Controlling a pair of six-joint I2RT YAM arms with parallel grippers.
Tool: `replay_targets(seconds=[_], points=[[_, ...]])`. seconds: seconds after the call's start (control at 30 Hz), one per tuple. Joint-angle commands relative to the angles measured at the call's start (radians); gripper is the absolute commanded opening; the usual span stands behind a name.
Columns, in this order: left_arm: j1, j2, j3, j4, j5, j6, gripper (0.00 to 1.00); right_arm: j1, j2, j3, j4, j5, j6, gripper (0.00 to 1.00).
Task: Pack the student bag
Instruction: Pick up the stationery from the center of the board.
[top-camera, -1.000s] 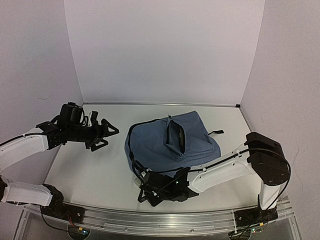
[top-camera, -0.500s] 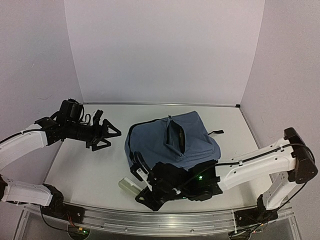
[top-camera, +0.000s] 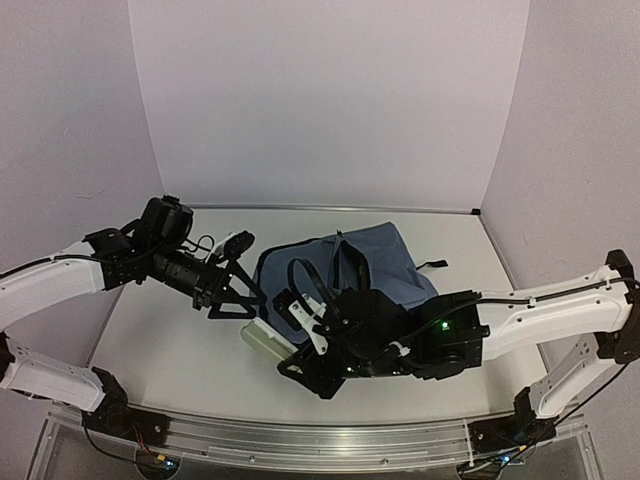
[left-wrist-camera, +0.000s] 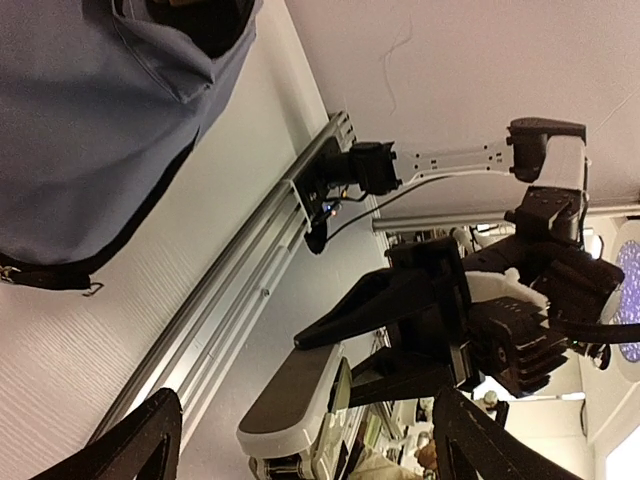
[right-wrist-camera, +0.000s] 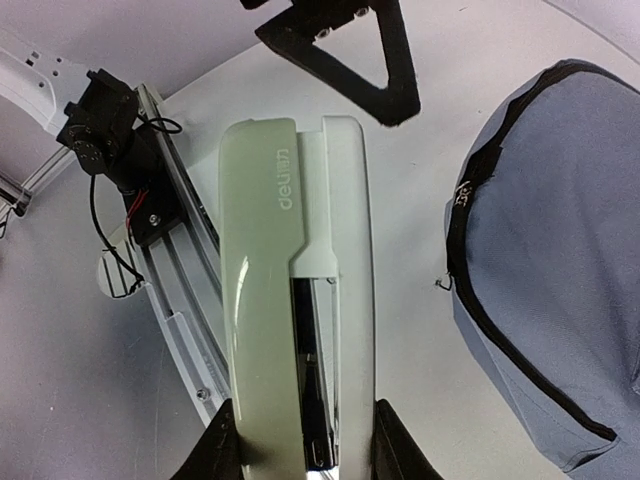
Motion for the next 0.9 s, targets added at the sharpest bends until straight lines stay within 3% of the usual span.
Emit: replay_targets(seconds=[0.0,0.17,0.3,0.37,0.63,0.77,0.87], points=[[-0.015,0.045,0.032,0.003,0.090,0.044,0.85,-0.001,0.000,0.052,-0.001,0.051,-0.031,0.23],[-0.018,0.069,0.036,0.012,0.144,0.038,0.81,-0.001,-0.004,0.050,-0.001,0.069,-0.029,0.23],[-0.023,0.090,0.033,0.023,0.183,0.031,0.62,-0.001,-0.002,0.055,-0.002,0.078,-0.040,0.23],[-0.029,0.102,0.033,0.014,0.193,0.037,0.58,-0.001,-0.002,0.056,-0.004,0.085,-0.048,0.23],[-0.048,0.137,0.031,0.013,0.216,0.043,0.57,-0.001,0.014,0.080,-0.019,0.098,-0.072,0.24],[-0.051,0.154,0.033,0.016,0.234,0.047,0.43,-0.001,0.015,0.081,-0.026,0.111,-0.079,0.24],[-0.052,0.158,0.030,0.014,0.234,0.053,0.25,-0.001,0.015,0.083,-0.031,0.118,-0.082,0.24]])
